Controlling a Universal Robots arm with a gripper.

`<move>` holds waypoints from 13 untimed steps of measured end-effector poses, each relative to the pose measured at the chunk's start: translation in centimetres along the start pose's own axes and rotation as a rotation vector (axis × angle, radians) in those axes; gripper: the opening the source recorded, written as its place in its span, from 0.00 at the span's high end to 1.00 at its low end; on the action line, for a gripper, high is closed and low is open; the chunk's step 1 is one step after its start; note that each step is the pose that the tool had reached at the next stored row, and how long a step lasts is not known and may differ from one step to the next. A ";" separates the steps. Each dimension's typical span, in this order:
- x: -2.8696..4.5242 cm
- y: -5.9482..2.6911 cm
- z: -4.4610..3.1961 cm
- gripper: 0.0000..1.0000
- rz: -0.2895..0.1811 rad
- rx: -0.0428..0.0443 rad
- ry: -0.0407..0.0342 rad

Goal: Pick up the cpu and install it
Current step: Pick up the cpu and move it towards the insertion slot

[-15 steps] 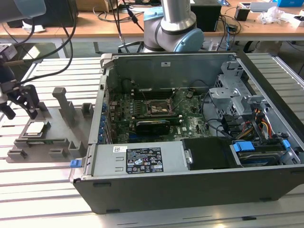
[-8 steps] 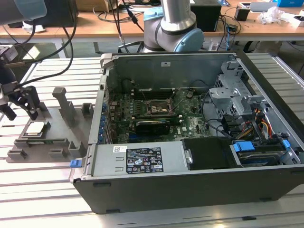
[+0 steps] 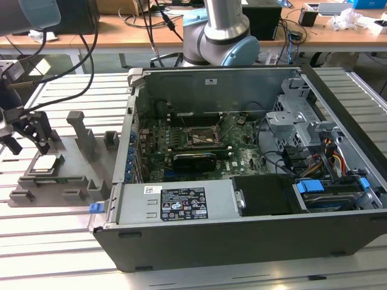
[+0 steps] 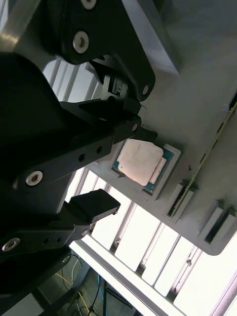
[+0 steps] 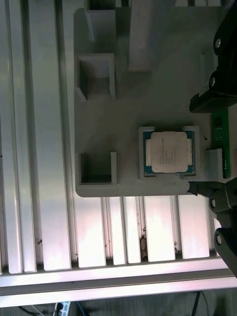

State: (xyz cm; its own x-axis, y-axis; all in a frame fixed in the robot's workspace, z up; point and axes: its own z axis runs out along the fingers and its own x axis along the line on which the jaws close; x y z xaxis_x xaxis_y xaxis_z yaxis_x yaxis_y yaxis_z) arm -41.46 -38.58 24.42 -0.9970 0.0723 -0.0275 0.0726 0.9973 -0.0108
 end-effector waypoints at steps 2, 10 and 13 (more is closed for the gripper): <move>0.01 0.00 0.18 0.34 0.000 0.0000 0.0001; 0.02 0.01 0.85 0.34 0.000 0.0000 0.0000; 0.03 0.01 1.06 0.34 0.000 -0.0001 0.0000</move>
State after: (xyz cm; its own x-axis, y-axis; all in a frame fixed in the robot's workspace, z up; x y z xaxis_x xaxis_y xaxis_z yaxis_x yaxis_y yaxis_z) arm -41.46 -38.58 23.36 -0.9970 0.0723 -0.0275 0.0726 0.9973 -0.0107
